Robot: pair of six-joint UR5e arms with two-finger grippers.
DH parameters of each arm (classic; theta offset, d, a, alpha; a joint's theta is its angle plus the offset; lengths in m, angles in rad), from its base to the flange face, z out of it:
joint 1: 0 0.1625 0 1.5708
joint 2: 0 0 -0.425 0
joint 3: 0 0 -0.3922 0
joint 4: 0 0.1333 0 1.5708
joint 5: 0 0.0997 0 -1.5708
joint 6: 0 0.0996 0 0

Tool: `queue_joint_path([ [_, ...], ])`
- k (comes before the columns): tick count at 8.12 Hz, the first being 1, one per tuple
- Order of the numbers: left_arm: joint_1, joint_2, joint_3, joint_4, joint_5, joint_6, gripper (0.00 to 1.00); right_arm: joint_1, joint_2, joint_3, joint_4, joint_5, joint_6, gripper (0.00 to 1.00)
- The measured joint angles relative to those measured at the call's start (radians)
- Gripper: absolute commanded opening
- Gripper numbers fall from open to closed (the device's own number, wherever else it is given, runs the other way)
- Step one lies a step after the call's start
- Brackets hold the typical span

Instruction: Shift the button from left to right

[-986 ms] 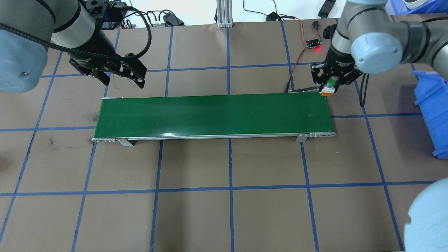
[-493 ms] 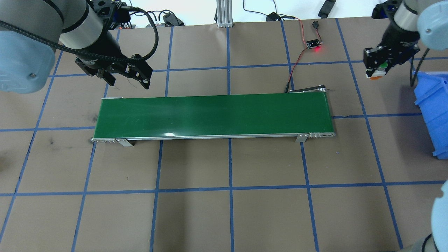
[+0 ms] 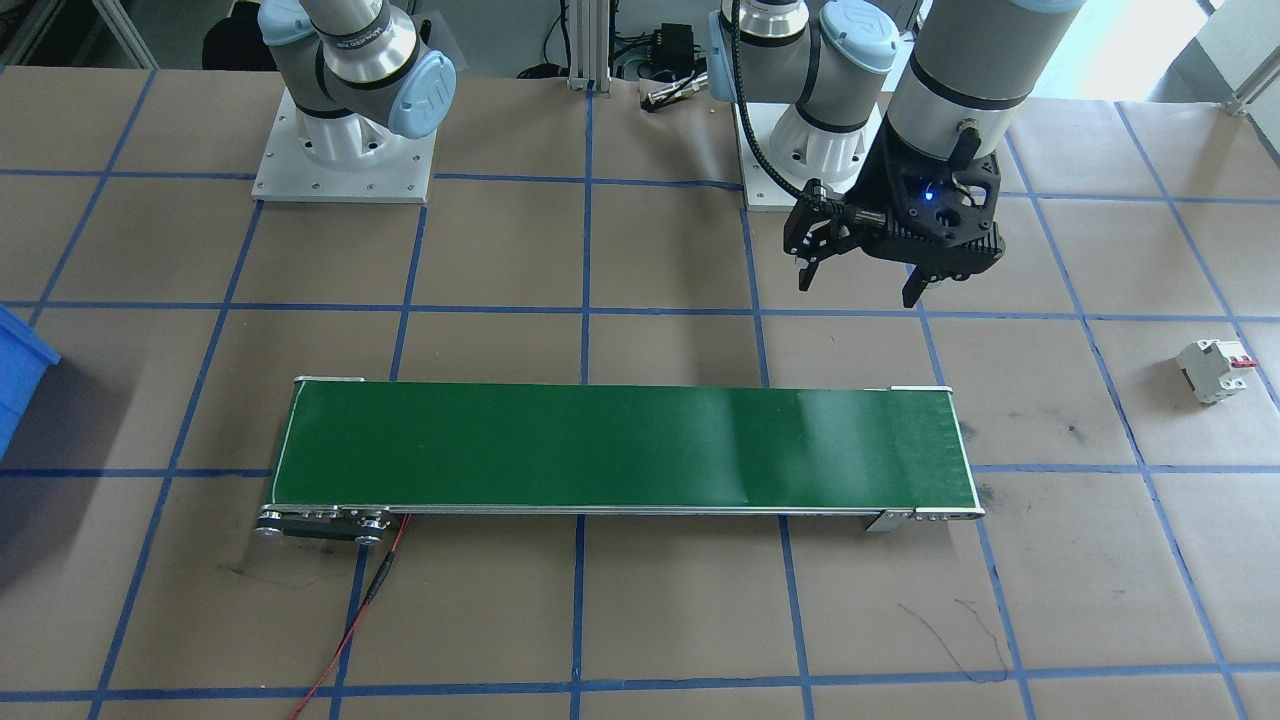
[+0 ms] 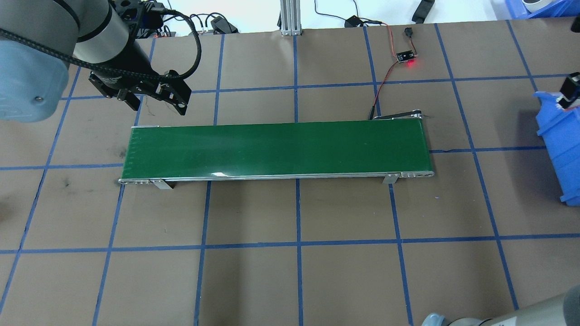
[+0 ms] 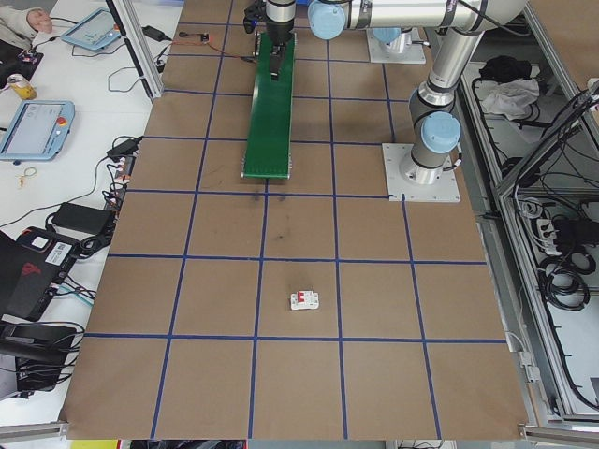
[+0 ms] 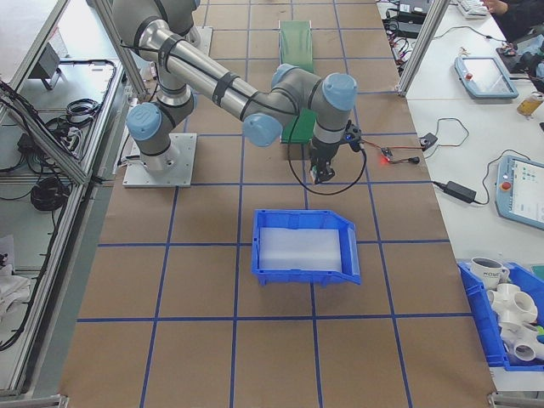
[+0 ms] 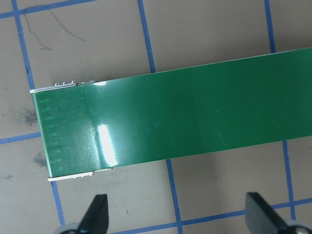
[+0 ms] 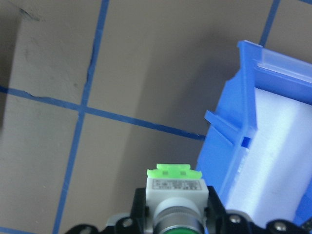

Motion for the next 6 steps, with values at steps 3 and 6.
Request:
queue_joint_path([
  [3,0.000,0.000,-0.005,-0.001,0.015,-0.040,1.00,-0.155,0.026,0.002,-0.088,0.006,-0.300,0.00],
  [6,0.000,-0.007,-0.008,0.005,0.016,-0.050,1.00,-0.222,0.131,0.025,-0.233,0.002,-0.487,0.00],
])
